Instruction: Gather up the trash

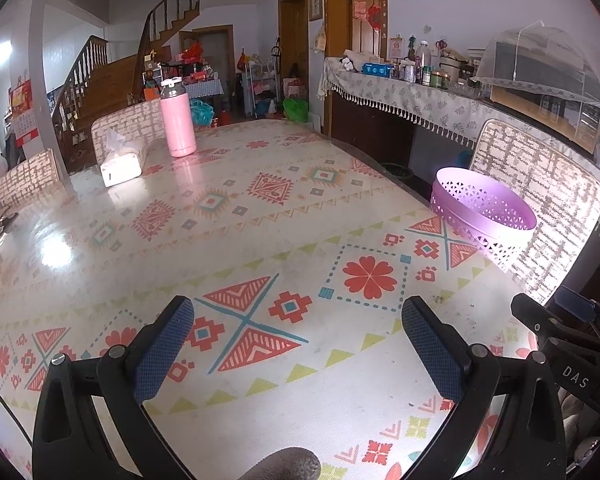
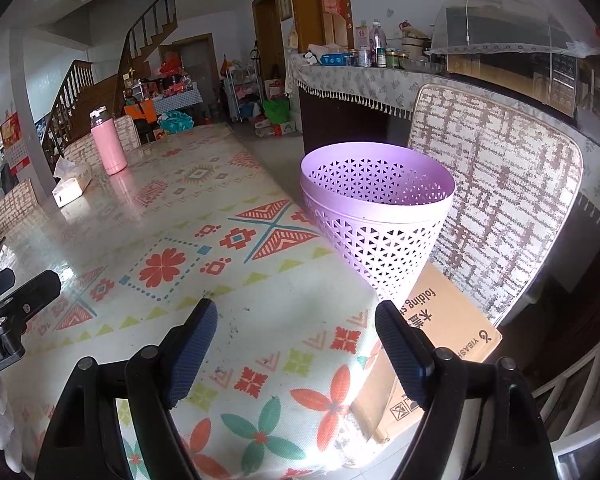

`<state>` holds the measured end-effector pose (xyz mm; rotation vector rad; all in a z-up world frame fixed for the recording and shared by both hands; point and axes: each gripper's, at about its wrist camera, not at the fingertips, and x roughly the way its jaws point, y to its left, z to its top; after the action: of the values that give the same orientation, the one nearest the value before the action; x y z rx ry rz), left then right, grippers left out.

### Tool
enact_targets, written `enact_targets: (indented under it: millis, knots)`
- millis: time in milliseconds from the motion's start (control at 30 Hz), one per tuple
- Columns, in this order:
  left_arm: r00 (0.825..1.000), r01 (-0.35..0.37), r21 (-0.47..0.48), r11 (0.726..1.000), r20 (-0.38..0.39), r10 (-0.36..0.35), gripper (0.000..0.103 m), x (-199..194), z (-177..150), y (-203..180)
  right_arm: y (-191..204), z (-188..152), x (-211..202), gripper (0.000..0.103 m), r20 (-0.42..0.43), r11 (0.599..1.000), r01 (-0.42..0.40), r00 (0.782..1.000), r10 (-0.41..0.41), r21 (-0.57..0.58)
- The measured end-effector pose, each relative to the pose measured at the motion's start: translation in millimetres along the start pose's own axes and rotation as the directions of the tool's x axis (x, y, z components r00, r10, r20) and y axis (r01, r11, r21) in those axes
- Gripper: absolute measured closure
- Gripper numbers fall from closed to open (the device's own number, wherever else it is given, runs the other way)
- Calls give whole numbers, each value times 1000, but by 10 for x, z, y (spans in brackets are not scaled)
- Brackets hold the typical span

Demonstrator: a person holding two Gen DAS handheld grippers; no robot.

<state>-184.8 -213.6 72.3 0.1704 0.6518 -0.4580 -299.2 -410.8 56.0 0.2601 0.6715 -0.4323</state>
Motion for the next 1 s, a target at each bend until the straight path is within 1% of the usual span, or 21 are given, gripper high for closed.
enact_targets:
  millis: [700, 1000]
  knots:
    - [1000, -2, 2, 1000, -6, 2, 0, 18, -11, 12, -44, -53, -21, 16, 7, 1000, 2, 1000, -2, 15]
    - [1000, 6, 13, 1000, -22, -6, 0, 35, -119, 46, -77, -71, 11, 15, -4, 1000, -1, 1000, 1, 24]
